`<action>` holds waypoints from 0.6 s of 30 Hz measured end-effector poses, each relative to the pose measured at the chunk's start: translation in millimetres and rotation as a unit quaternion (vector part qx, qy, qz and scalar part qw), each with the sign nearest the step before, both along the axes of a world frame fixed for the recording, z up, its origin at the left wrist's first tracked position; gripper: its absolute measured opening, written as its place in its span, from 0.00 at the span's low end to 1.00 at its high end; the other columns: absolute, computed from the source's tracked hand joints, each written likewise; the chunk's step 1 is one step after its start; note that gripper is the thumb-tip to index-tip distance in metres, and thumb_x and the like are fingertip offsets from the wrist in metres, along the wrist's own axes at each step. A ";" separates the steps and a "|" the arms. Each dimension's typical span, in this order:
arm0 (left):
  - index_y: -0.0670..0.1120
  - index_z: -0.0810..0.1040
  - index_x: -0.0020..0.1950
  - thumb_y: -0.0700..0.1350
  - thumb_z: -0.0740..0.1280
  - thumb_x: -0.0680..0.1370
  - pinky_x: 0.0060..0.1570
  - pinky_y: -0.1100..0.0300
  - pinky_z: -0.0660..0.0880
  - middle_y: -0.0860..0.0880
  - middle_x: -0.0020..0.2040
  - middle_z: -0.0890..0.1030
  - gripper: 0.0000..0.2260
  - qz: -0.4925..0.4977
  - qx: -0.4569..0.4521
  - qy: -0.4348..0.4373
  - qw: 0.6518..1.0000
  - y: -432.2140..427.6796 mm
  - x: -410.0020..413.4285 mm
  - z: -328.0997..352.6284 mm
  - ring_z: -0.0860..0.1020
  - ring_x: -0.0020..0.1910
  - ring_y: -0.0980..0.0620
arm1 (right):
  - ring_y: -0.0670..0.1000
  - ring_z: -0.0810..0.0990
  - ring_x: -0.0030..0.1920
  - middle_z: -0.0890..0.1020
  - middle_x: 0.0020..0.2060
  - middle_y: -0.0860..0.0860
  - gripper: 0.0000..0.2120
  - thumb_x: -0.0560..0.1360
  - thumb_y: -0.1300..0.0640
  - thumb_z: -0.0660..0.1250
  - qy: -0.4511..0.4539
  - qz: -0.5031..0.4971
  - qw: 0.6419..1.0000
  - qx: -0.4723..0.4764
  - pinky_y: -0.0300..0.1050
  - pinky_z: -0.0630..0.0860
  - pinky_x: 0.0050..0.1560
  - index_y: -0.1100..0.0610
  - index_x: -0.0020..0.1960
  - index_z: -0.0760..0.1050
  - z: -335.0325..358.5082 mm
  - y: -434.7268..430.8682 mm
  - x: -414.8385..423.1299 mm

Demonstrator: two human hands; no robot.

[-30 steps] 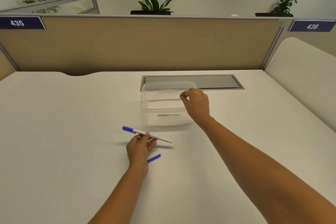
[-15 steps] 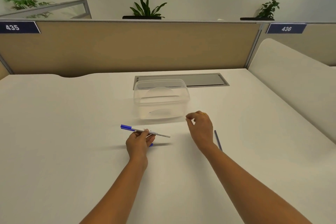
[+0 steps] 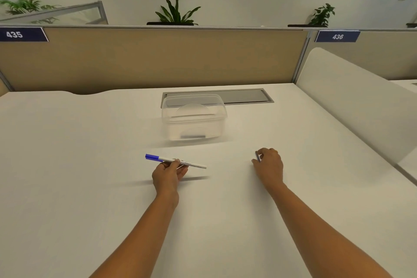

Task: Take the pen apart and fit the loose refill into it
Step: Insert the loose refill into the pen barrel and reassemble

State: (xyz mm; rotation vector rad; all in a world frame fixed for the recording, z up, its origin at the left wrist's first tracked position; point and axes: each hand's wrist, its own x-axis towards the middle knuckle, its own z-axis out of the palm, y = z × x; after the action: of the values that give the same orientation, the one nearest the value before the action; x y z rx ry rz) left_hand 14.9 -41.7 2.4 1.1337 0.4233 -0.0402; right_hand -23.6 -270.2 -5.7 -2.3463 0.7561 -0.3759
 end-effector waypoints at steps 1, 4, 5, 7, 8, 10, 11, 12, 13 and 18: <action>0.40 0.74 0.40 0.34 0.64 0.75 0.33 0.68 0.80 0.45 0.38 0.79 0.05 0.000 -0.002 0.000 1.000 0.1 -1.7 0.3 0.80 0.35 0.50 | 0.58 0.74 0.56 0.75 0.55 0.59 0.14 0.73 0.61 0.66 0.015 -0.006 1.000 0.000 0.44 0.67 0.51 0.63 0.58 0.74 -0.4 -1.6 -1.5; 0.40 0.74 0.39 0.34 0.64 0.75 0.31 0.68 0.80 0.45 0.37 0.78 0.06 0.001 -0.003 0.000 1.000 1.6 -5.4 0.9 0.81 0.28 0.54 | 0.59 0.75 0.56 0.75 0.56 0.60 0.15 0.73 0.58 0.67 0.052 -0.017 0.998 0.007 0.46 0.68 0.52 0.64 0.57 0.74 -2.4 -3.9 -5.1; 0.40 0.74 0.39 0.34 0.64 0.75 0.32 0.67 0.80 0.45 0.37 0.78 0.06 0.001 -0.003 0.001 1.000 2.3 -6.5 1.1 0.81 0.26 0.56 | 0.59 0.75 0.55 0.76 0.55 0.61 0.14 0.73 0.58 0.67 0.056 -0.019 0.998 0.009 0.46 0.69 0.50 0.64 0.55 0.75 -2.6 -4.0 -6.0; 0.40 0.74 0.39 0.34 0.64 0.75 0.32 0.67 0.80 0.44 0.37 0.78 0.06 -0.001 -0.006 -0.001 1.000 4.0 -8.3 1.0 0.80 0.24 0.57 | 0.59 0.77 0.52 0.79 0.51 0.61 0.11 0.73 0.59 0.67 0.053 -0.020 0.998 0.013 0.47 0.70 0.48 0.65 0.51 0.77 -1.9 -3.4 -7.0; 0.40 0.74 0.39 0.34 0.64 0.75 0.33 0.67 0.80 0.44 0.37 0.78 0.06 -0.001 -0.008 -0.003 1.000 4.9 -9.0 1.1 0.80 0.24 0.57 | 0.59 0.78 0.50 0.80 0.49 0.61 0.10 0.73 0.60 0.67 0.048 -0.021 0.998 0.017 0.47 0.71 0.48 0.66 0.49 0.77 -1.5 -2.9 -7.4; 0.40 0.74 0.39 0.34 0.63 0.75 0.33 0.67 0.80 0.44 0.37 0.78 0.06 -0.001 -0.011 -0.005 1.000 6.6 -10.4 1.5 0.80 0.24 0.57 | 0.60 0.79 0.48 0.82 0.46 0.61 0.08 0.73 0.62 0.66 0.039 -0.024 0.999 0.028 0.47 0.73 0.46 0.66 0.47 0.78 -0.3 -1.4 -8.5; 0.40 0.74 0.39 0.33 0.63 0.75 0.33 0.67 0.80 0.44 0.37 0.78 0.06 0.000 -0.013 -0.006 1.000 7.2 -11.2 1.7 0.80 0.24 0.57 | 0.60 0.79 0.47 0.82 0.46 0.61 0.07 0.73 0.63 0.66 0.038 -0.026 0.998 0.032 0.46 0.72 0.45 0.66 0.47 0.79 0.5 -0.5 -9.2; 0.40 0.74 0.38 0.33 0.63 0.75 0.33 0.67 0.79 0.44 0.37 0.78 0.06 0.000 -0.014 -0.006 1.000 7.9 -12.0 1.9 0.80 0.24 0.57 | 0.60 0.79 0.47 0.82 0.46 0.61 0.07 0.73 0.63 0.65 0.039 -0.027 0.998 0.033 0.46 0.72 0.44 0.66 0.47 0.79 0.8 0.3 -9.6; 0.40 0.74 0.38 0.33 0.63 0.76 0.33 0.67 0.79 0.44 0.37 0.78 0.06 0.001 -0.017 -0.007 1.000 8.3 -12.8 2.2 0.80 0.24 0.57 | 0.60 0.79 0.47 0.82 0.46 0.61 0.07 0.73 0.64 0.64 0.041 -0.027 0.998 0.032 0.45 0.71 0.44 0.66 0.47 0.79 1.1 0.7 -9.7; 0.40 0.73 0.38 0.33 0.63 0.76 0.32 0.67 0.79 0.44 0.37 0.77 0.07 0.005 -0.026 -0.004 1.000 10.6 -17.4 3.2 0.80 0.24 0.57 | 0.58 0.79 0.44 0.83 0.46 0.59 0.10 0.72 0.67 0.60 0.052 -0.022 0.998 0.020 0.43 0.70 0.40 0.63 0.47 0.80 2.3 6.3 -12.1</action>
State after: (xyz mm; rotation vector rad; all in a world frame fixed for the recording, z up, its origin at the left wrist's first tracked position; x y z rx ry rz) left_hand -2.5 -31.1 5.6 1.0795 0.4179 -0.0387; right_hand -35.7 -264.0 -3.4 -2.3291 0.8569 -0.2564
